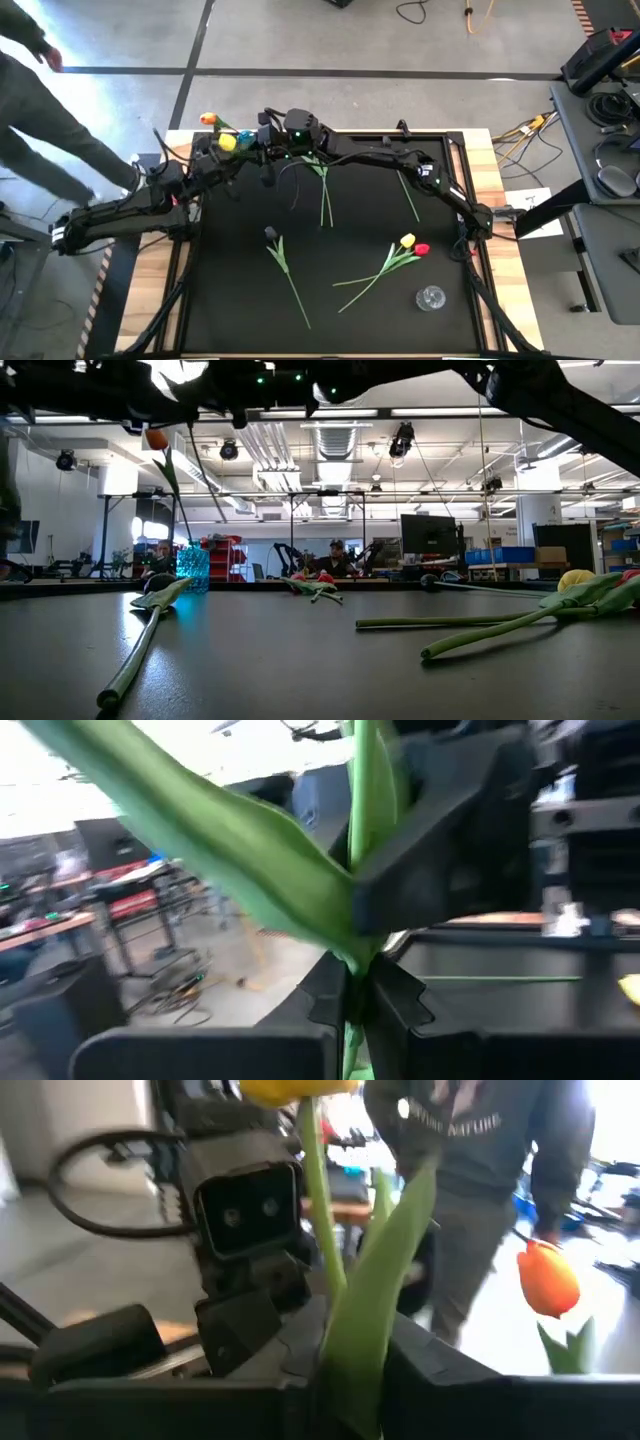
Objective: Sort flowers into vase by color
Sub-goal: Put the top yellow flower into the blue vase
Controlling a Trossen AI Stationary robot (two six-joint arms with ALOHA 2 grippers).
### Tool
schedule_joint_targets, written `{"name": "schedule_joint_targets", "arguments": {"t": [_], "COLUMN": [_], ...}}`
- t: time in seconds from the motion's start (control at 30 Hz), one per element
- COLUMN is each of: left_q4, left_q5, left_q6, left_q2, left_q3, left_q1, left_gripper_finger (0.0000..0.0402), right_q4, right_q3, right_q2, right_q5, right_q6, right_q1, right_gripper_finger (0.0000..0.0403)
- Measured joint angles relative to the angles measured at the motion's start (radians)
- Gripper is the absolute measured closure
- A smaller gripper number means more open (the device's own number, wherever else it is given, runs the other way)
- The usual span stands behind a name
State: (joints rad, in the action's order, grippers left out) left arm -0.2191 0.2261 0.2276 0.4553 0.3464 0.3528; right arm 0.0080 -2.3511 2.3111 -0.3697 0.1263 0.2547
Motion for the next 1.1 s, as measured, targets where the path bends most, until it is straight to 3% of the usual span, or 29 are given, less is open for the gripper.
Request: {"name": "schedule_joint_targets", "arguments": {"t": [0.13,0.33,0.47,0.6,0.73,0.87,1.1], "left_q4": [-0.025,-0.035,-0.063,-0.094,-0.106,-0.114,-0.113], "left_q5": [0.056,0.132,0.159,0.235,0.339,0.5,0.526], "left_q6": [0.002,0.008,0.002,0.002,0.0,-0.011,0.016], "left_q2": [0.026,0.061,0.101,0.163,0.246,0.349,0.52], "left_q3": [0.004,0.013,0.024,0.047,0.085,0.142,0.259], "left_q1": [0.001,0.001,0.001,0.003,0.002,0.003,0.024], "left_gripper_finger": [0.04,0.04,0.0401,0.0401,0.0401,0.0401,0.0401], "right_q4": [-0.146,-0.408,-0.533,-0.556,-0.468,-0.236,0.126], "right_q3": [0.0,0.0,0.009,0.096,0.3,0.602,1.106], "right_q2": [-0.059,-0.158,-0.214,-0.253,-0.341,-0.486,-0.774], "right_q5": [0.105,0.153,0.286,0.292,0.294,0.312,0.452], "right_q6": [0.094,0.184,0.243,0.251,0.232,0.18,0.113], "right_q1": [0.0,0.0,-0.011,-0.003,0.012,0.02,-0.006], "right_gripper_finger": [0.0304,0.0275,0.0318,0.0383,0.0393,0.0394,0.0394]}}
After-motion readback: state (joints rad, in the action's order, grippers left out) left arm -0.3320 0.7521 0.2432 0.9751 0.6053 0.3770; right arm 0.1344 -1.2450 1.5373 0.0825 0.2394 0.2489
